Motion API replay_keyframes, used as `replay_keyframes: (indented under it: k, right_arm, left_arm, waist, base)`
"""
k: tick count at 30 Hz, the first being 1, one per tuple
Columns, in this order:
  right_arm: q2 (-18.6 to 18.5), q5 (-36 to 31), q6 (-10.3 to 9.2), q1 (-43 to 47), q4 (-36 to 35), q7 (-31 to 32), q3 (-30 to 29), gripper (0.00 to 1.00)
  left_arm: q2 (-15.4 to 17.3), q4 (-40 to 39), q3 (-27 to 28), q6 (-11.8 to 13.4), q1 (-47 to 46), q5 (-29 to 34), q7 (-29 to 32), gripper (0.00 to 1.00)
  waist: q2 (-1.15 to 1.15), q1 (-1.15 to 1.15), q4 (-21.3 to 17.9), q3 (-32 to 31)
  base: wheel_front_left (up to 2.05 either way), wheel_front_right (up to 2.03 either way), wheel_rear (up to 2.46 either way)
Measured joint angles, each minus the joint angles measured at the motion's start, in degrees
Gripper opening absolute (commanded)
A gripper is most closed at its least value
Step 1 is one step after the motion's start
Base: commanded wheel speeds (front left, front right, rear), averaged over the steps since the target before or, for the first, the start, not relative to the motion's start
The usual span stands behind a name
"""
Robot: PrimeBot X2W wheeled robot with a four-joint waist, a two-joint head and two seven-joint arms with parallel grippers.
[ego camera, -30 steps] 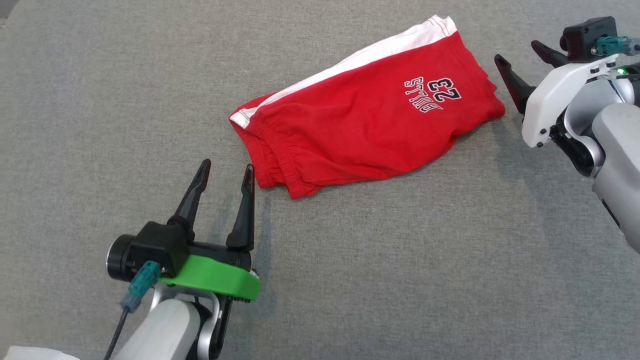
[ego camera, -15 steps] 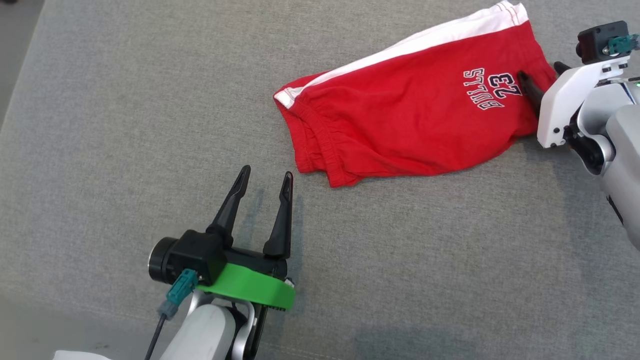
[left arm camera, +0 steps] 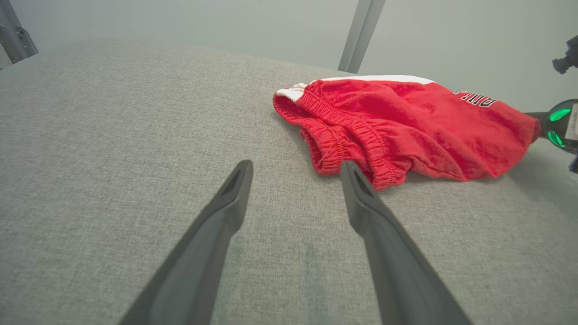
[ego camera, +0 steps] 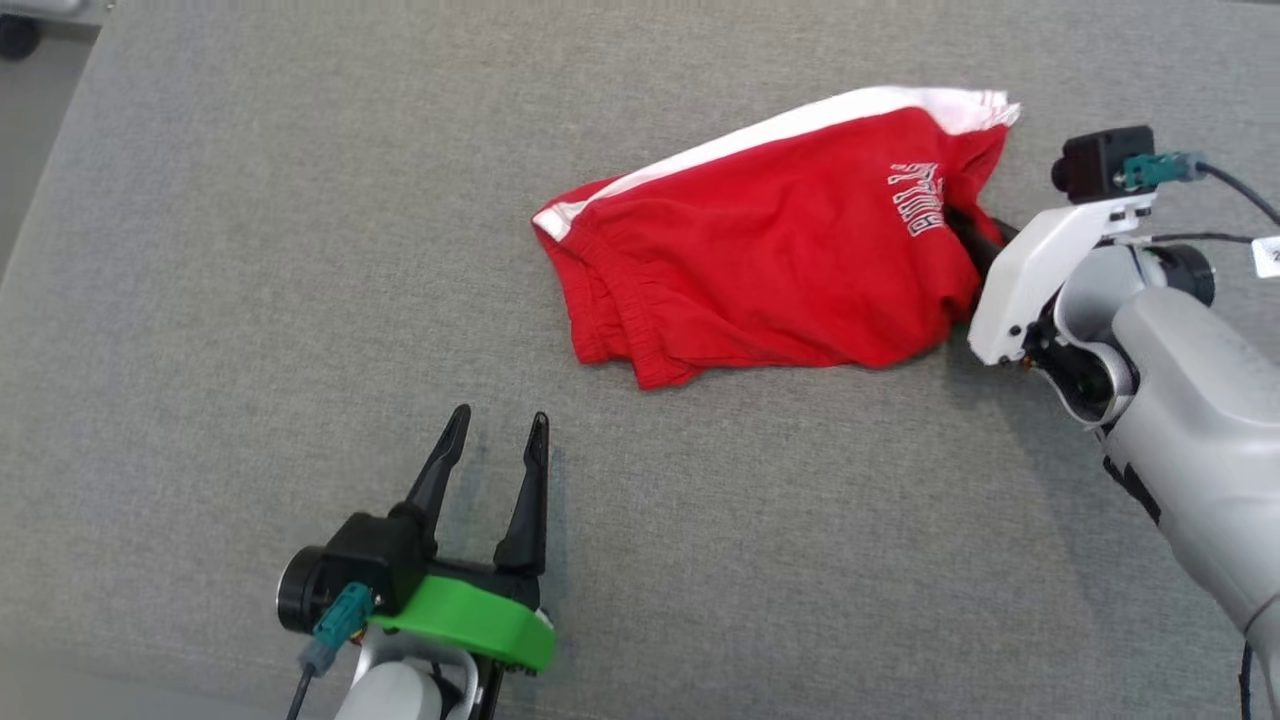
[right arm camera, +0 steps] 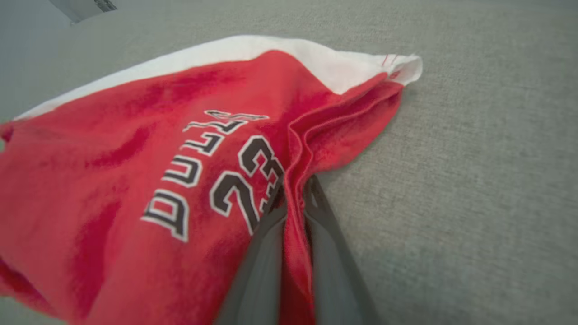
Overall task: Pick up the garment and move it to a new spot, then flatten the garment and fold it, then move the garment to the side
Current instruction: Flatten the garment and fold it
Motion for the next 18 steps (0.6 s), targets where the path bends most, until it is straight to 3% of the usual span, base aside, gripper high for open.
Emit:
replay_keyframes:
  k: [6,14,18]
  right_arm:
    - [-0.3,5.5,0.0,5.3,-5.8,-0.5,0.6,0.0]
    - [-7.8,11.6,0.0,16.5,-7.9,-1.3,-3.3,0.0]
    - [-9.3,12.0,0.0,19.2,-6.4,-1.9,-5.4,0.0]
  left_arm:
    - [1.0,1.0,2.7,-0.7,5.1,0.8,0.0,1.0]
    - [2.0,0.9,5.0,-1.4,10.9,1.8,0.0,1.0]
    - [2.0,1.0,5.0,-1.5,12.3,2.2,0.0,1.0]
  waist:
    - [0.0,0.0,-4.2,-2.6]
    - [0.0,0.0,-11.1,-8.1]
    - [0.0,0.0,-12.6,-10.3]
  base:
    - [0.0,0.0,0.0]
    - [0.0,0.0,0.0]
    - [0.0,0.0,0.0]
